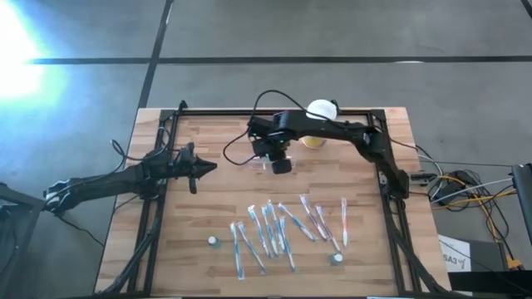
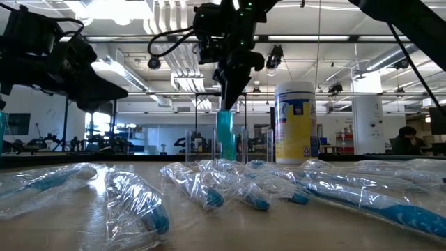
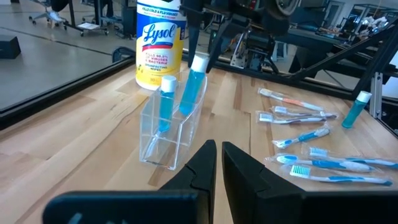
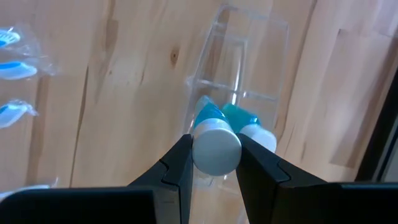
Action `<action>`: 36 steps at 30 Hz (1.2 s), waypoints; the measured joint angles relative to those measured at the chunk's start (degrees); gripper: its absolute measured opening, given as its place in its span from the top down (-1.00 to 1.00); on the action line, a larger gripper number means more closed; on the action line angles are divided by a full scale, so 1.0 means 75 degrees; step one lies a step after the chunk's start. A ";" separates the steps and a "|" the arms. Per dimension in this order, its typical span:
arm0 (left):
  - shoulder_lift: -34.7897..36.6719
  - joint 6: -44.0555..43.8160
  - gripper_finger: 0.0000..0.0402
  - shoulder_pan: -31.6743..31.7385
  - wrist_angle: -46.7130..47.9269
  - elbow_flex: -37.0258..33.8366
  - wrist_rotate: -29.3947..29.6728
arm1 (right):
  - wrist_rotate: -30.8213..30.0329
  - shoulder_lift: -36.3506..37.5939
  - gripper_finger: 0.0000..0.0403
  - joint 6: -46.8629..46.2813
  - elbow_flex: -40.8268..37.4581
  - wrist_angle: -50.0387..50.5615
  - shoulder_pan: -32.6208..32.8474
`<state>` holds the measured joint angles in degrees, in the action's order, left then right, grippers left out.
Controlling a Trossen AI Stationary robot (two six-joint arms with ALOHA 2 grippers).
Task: Pick & Place toothbrushing station
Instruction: Put the blue mouthwash bottle into the transparent organizer
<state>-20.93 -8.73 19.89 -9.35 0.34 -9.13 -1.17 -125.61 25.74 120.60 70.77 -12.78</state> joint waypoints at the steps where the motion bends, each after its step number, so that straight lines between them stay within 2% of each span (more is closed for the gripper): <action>1: 0.0000 0.0000 0.85 0.0000 0.0016 0.0000 0.0000 | 0.0003 -0.0029 0.56 0.0003 0.0014 -0.0001 0.0000; 9: 0.0000 0.0017 0.85 -0.0001 0.0057 0.0000 0.0000 | 0.0549 -0.0109 0.56 -0.0492 -0.0103 -0.0252 -0.0041; 22: 0.0000 0.0022 0.85 0.0000 0.0057 0.0000 0.0000 | 0.0567 -0.0147 0.56 -0.1271 -0.0409 -0.0673 -0.0055; 36: 0.0000 0.0026 0.85 0.0000 0.0057 0.0000 0.0000 | 0.0567 -0.0147 0.56 -0.1379 -0.0983 -0.1194 -0.0054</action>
<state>-20.93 -8.54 19.89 -8.93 0.34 -9.13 3.08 -126.72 15.39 113.23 61.82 -13.18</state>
